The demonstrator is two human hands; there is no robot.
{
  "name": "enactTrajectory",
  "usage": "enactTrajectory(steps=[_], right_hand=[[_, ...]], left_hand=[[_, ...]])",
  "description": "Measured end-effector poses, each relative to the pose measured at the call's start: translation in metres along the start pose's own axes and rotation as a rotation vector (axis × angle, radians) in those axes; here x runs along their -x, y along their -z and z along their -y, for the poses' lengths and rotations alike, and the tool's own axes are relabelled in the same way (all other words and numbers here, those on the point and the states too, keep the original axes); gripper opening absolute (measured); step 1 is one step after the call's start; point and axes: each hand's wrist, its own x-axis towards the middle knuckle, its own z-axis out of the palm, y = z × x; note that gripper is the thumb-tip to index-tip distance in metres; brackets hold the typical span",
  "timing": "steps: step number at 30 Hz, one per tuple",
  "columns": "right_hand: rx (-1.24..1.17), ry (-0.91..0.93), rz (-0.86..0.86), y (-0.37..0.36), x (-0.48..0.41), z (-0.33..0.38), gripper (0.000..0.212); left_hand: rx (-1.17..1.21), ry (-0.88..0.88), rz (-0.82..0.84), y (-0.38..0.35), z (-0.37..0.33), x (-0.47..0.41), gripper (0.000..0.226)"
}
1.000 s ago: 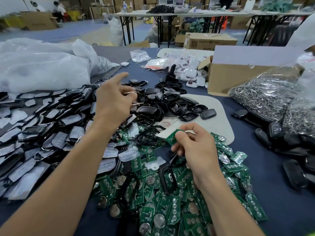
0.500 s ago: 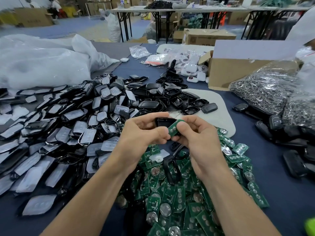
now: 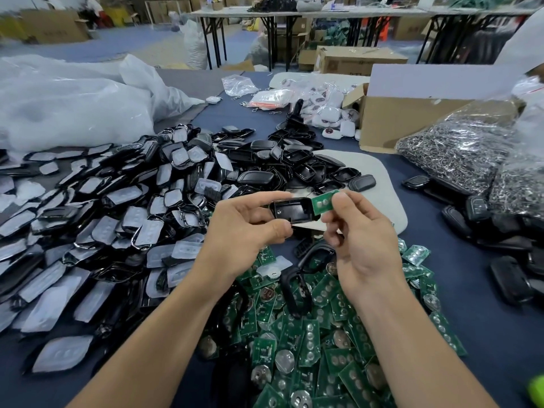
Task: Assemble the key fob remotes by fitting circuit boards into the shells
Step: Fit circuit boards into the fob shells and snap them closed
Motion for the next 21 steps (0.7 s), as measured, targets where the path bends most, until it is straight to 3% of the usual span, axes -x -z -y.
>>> enactTrajectory(steps=[4,8,16,21], right_hand=[[0.14,0.04,0.077,-0.001,0.002,-0.002,0.02],[0.119,-0.006,0.075,-0.001,0.003,-0.004,0.018],[0.116,-0.083,0.133,-0.008,0.011,-0.007,0.012],[0.062,-0.101,0.091,-0.013,0.014,-0.013,0.008]], left_hand=[[-0.015,0.045,0.01,0.0,0.001,0.001,0.044],[0.038,0.052,-0.031,0.002,0.0,0.001,0.042],[0.147,0.031,-0.14,-0.003,0.002,-0.003,0.013],[0.167,0.074,0.117,-0.004,0.0,0.001,0.025]])
